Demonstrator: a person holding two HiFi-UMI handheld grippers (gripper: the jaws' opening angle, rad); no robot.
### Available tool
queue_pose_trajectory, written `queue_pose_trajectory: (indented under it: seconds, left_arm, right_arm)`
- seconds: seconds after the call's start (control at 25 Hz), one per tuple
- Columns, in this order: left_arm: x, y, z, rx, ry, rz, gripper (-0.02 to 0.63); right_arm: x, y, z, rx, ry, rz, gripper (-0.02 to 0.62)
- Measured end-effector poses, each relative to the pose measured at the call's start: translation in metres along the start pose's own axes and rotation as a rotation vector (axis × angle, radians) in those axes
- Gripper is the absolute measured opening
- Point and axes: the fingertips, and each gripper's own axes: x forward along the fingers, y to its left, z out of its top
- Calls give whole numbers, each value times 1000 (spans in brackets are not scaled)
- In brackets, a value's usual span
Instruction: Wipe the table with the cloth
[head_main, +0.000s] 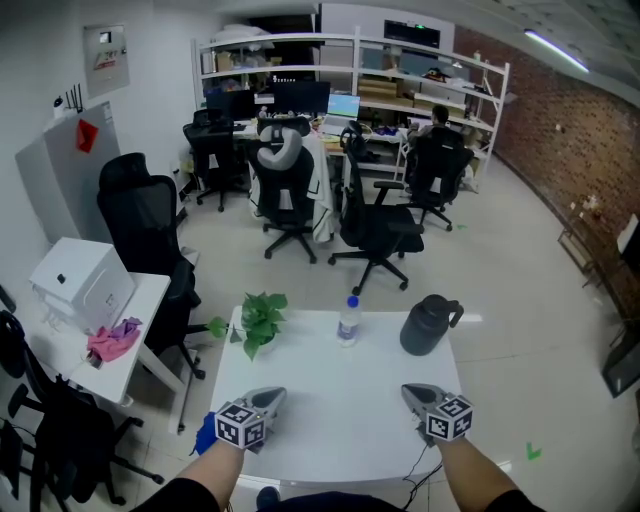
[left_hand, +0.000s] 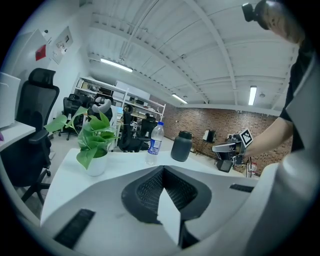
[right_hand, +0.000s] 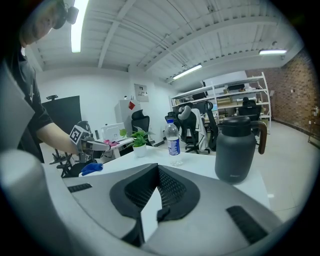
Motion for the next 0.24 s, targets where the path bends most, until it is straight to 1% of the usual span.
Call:
queue_pose_trajectory:
  seconds: [0.24]
  left_arm:
    - [4, -3, -2, -1, 7, -3, 0]
  right_arm:
    - [-1, -1, -2, -1, 4, 1, 0]
